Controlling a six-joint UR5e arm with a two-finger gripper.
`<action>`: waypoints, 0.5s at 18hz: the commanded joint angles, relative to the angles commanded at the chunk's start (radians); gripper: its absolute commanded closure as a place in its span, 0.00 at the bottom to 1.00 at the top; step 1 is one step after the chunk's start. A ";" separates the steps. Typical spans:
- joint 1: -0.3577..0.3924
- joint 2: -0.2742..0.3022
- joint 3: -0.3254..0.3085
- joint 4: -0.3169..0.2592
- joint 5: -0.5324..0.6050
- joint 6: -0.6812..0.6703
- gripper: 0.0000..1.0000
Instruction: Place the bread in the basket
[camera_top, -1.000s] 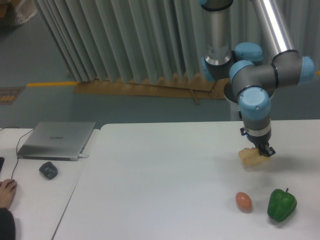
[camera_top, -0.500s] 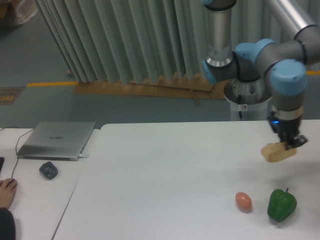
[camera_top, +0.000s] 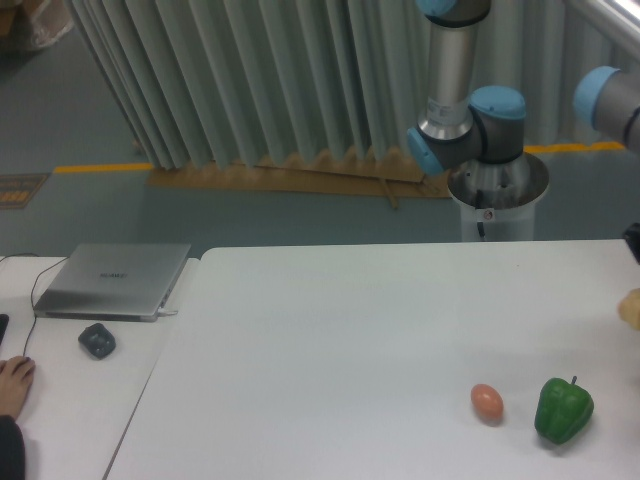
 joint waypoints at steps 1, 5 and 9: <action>0.002 -0.009 0.002 0.006 0.000 -0.002 0.71; 0.032 -0.054 0.048 0.054 0.000 -0.006 0.71; 0.048 -0.080 0.055 0.110 0.000 -0.002 0.70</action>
